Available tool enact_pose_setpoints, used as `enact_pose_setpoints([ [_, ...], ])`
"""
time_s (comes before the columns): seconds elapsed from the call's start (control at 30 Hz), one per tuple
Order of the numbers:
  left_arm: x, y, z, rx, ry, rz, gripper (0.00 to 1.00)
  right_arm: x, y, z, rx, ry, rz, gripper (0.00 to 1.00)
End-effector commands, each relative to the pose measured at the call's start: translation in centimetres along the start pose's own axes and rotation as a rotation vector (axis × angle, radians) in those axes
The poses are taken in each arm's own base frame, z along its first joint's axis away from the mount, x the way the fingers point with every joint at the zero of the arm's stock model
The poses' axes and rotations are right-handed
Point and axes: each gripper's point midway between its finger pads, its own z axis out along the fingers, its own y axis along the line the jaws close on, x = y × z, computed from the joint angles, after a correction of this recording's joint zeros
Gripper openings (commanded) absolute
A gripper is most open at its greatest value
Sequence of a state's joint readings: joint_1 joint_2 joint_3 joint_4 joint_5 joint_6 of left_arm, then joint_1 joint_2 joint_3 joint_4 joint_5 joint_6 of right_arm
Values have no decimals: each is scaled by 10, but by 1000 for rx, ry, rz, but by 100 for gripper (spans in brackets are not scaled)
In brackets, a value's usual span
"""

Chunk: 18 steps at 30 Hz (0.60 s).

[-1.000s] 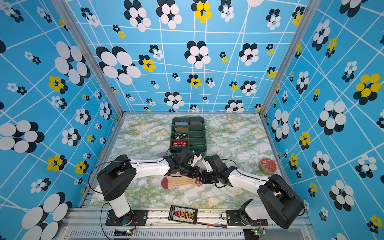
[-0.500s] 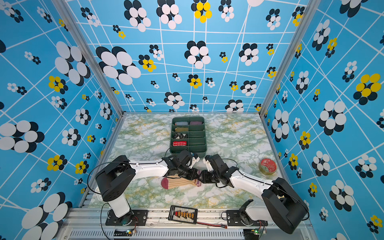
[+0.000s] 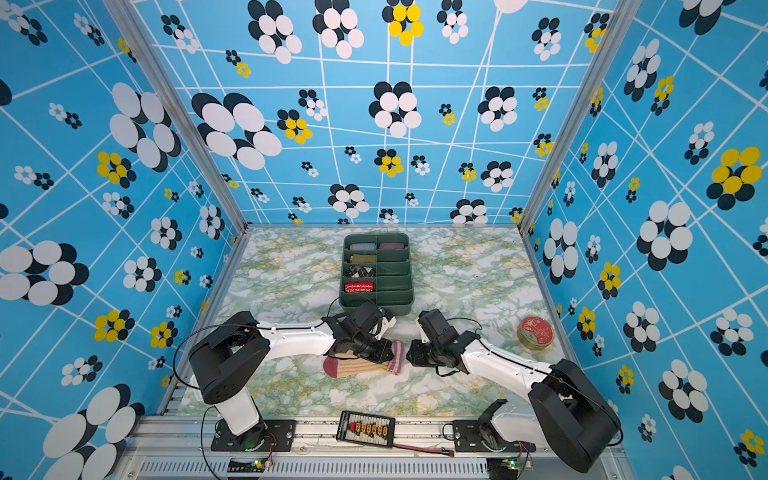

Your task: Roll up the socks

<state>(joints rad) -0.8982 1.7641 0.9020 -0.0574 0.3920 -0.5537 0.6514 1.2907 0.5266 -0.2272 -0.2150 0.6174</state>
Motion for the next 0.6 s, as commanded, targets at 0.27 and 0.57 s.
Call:
enact_pose_setpoints([
  [0.27,4,6,2,-23,25,-13,2,-7,30,6,-173,-9,-3,33],
  [0.57,1,2,4,-7,31,-11,2,-5,39,11,-243,-8,-2,33],
])
